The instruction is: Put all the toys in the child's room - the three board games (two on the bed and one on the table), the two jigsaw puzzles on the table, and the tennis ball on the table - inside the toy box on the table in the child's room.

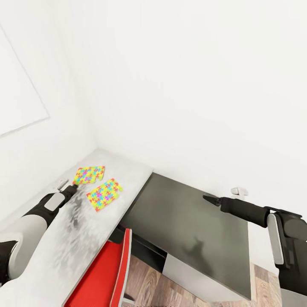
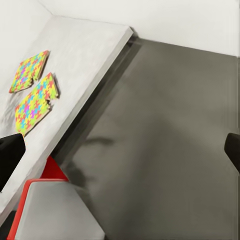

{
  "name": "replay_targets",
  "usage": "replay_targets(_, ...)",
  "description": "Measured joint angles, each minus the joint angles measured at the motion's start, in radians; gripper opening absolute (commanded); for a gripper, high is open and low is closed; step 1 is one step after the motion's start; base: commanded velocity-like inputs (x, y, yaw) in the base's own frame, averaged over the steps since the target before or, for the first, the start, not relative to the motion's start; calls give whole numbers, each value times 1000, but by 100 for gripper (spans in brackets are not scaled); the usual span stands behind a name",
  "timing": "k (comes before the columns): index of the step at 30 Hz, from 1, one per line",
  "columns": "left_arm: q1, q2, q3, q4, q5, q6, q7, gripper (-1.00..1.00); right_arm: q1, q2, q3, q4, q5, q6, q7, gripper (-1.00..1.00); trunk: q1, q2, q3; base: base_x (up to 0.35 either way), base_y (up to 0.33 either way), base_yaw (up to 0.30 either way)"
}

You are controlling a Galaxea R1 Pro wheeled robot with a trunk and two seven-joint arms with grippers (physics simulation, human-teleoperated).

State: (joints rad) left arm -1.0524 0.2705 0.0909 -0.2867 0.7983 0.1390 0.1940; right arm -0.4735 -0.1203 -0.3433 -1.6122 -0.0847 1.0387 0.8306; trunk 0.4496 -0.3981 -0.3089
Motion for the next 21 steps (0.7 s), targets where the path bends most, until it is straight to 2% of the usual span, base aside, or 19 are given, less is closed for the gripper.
replay_targets(7, 0, -9, 0, 1, -1, -2, 0, 100, 0, -12, -2, -1, -2, 0, 1, 100, 0, 0, -11, 0, 0, 0)
replay_targets(21, 1, -13, 0, 1, -1, -4, -2, 100, -1, -13, -2, -1, 1, 0, 1, 100, 0, 0, -34, 0, 0, 0)
